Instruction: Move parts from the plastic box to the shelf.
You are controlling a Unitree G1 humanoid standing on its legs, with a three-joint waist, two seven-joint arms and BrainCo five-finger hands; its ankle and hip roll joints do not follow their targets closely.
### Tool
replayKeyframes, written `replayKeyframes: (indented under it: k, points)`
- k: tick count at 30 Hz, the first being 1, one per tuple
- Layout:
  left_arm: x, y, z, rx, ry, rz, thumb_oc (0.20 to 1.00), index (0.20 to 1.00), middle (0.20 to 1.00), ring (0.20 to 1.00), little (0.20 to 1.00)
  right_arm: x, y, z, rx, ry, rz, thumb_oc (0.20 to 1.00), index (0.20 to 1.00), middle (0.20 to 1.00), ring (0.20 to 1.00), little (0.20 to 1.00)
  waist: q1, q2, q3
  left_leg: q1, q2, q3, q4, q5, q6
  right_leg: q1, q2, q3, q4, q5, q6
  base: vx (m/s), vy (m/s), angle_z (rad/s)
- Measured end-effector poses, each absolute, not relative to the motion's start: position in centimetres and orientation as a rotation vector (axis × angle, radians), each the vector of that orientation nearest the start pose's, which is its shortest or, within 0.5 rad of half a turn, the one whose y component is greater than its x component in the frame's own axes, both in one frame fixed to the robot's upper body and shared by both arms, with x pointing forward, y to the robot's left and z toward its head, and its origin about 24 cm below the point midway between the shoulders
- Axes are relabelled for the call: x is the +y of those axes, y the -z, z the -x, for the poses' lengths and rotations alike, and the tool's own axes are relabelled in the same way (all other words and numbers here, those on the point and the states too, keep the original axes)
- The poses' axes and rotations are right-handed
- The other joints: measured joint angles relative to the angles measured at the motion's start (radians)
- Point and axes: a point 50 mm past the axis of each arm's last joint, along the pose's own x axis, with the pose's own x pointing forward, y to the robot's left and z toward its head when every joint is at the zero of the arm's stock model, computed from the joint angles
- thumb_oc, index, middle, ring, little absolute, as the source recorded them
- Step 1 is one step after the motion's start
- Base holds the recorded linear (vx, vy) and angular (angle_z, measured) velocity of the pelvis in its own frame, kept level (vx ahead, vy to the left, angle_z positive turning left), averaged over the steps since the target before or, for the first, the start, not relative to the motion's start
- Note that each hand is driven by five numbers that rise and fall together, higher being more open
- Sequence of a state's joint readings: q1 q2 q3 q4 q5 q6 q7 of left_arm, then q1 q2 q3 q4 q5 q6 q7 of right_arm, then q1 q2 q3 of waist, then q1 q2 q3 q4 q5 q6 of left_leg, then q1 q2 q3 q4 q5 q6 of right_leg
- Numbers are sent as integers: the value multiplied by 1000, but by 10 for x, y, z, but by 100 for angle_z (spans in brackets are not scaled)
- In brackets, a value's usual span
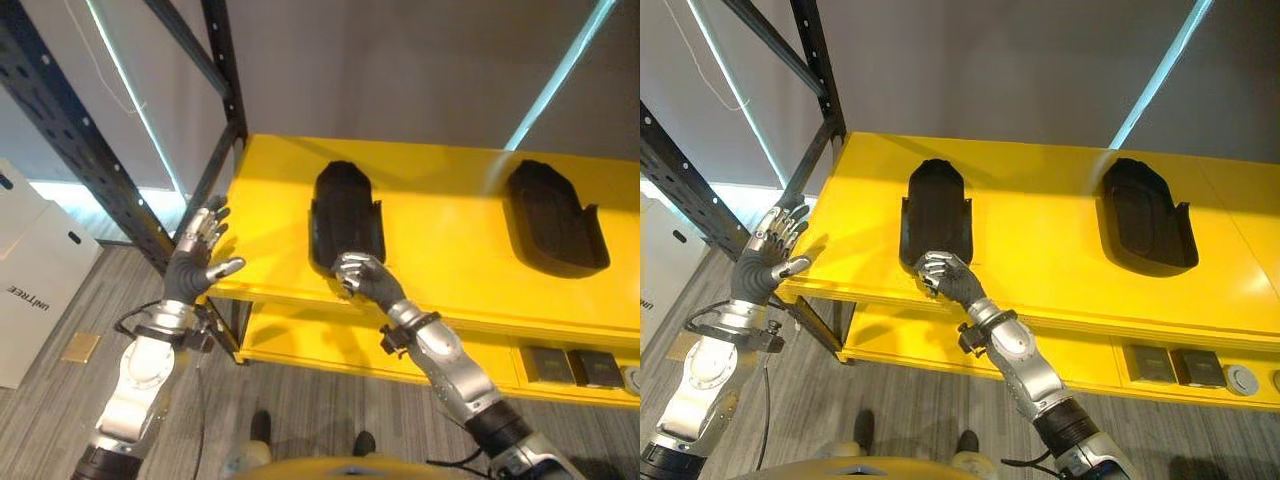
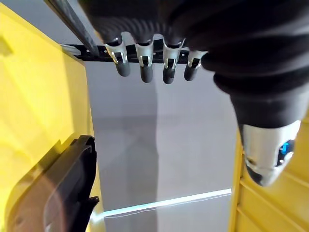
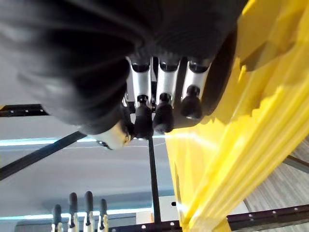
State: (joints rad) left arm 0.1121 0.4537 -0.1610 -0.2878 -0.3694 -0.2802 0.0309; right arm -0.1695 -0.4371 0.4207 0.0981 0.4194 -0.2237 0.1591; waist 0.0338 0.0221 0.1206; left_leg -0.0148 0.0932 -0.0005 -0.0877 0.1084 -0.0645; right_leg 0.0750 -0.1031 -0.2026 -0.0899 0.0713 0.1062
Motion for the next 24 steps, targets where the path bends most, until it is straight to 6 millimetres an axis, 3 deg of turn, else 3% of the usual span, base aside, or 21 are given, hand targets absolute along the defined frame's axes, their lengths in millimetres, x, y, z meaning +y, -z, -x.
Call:
replayKeyframes:
  k: [7,14,22,24]
  points:
    - [177,-108,-220,-362,234,-26,1000,1000,1000,1000,1000,-129,-59,-291,-112,-482,111,200,200,200,200,200,24,2,-10,-1,2,-3,0,3,0,0,3,-2,0,0,0,0,0,0]
    - [177,-108,-221,-355,246,-28,1000,1000,1000,1000,1000,-127,-57,-305,-106,-432,112,200,200,200,200,200,42,1,-16,-3,3,-7,0,6,0,-1,3,-5,0,0,1,0,0,0]
    - [172,-105,-220,-336,274,-20,1000,1000,1000,1000,1000,-127,-55,-302,-90,-428,100,200,200,200,200,200,45,-2,-34,-9,3,-8,0,7,0,-6,3,-6,0,0,0,0,0,0]
    - [173,-105,-220,-336,266,-21,1000,1000,1000,1000,1000,-132,-50,-285,-77,-425,70,200,200,200,200,200,44,-2,-34,-9,2,-8,0,7,0,-6,2,-6,0,0,-1,-8,39,1]
